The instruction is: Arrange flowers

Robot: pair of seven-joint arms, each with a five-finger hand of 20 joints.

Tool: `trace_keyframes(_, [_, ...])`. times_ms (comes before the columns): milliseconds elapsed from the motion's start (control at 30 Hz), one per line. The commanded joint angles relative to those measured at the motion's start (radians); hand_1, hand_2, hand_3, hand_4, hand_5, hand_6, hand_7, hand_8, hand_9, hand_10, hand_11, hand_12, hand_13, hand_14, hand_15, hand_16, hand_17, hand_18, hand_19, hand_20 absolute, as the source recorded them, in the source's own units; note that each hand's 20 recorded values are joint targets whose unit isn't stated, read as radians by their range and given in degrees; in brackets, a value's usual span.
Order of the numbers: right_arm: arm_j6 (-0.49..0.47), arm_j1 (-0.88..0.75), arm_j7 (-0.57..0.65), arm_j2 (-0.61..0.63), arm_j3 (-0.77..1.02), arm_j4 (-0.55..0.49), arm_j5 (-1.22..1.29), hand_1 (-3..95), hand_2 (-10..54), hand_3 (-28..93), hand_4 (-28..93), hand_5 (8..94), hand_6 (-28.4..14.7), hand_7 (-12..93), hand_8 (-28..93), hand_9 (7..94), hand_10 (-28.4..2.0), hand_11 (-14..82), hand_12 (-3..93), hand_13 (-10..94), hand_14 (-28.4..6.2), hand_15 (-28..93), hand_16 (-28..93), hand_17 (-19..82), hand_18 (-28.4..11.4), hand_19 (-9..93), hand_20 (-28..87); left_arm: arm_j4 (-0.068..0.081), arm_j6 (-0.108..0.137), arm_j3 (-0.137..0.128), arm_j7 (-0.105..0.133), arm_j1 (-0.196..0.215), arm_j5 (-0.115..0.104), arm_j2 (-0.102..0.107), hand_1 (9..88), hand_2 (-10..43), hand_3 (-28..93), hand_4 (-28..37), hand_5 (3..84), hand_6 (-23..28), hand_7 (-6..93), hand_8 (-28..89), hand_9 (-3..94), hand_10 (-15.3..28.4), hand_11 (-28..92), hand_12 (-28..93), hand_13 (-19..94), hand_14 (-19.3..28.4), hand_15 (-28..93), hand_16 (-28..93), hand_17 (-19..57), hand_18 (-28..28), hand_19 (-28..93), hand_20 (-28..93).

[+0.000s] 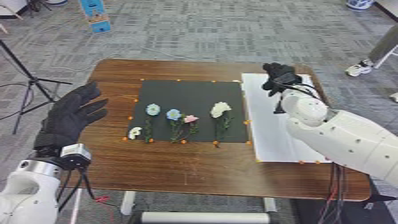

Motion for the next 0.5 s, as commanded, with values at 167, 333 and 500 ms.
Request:
trace_keyframes(167, [-0.043, 0.014, 0.012, 0.005, -0.009, 0.110, 0.028, 37.1, -9.5, 88, -28, 33.2, -5.5, 19, -10, 37.1, -8.9, 13.9, 15.6, 61, -7.6, 89, 29, 31, -20.1, 85, 51, 0.003, 0.000, 0.006, 0.001, -0.012, -0.006, -0.003, 23.5, -7.1, 72, -28.3, 29.2, 3.2, 20.5, -10, 24.6, 12.1, 23, 16, 24, 14.7, 29, 2, -7.9, 23.9, 49, 13])
trace_keyframes(333, [-0.010, 0.016, -0.023, -0.009, -0.019, 0.138, 0.048, 37.8, -9.5, 86, -28, 37.0, -3.6, 22, -11, 41.3, -7.8, 15.6, 15.2, 63, -6.7, 89, 29, 33, -19.8, 87, 51, 0.002, -0.001, 0.004, 0.002, -0.011, -0.005, -0.003, 23.5, -7.1, 72, -28.3, 29.2, 3.1, 20.6, -10, 24.6, 12.1, 23, 16, 24, 14.7, 29, 2, -7.9, 23.9, 49, 13])
trace_keyframes(500, [-0.017, 0.017, -0.055, -0.018, -0.018, 0.140, 0.066, 40.1, -9.5, 86, -28, 38.7, -2.0, 24, -13, 44.4, -7.5, 16.5, 14.6, 66, -5.8, 89, 30, 34, -19.6, 88, 51, 0.002, -0.003, 0.001, 0.004, -0.009, -0.007, -0.001, 23.5, -7.1, 72, -28.3, 29.2, 3.2, 20.7, -10, 24.6, 12.1, 23, 16, 24, 14.7, 29, 2, -7.9, 23.9, 49, 13])
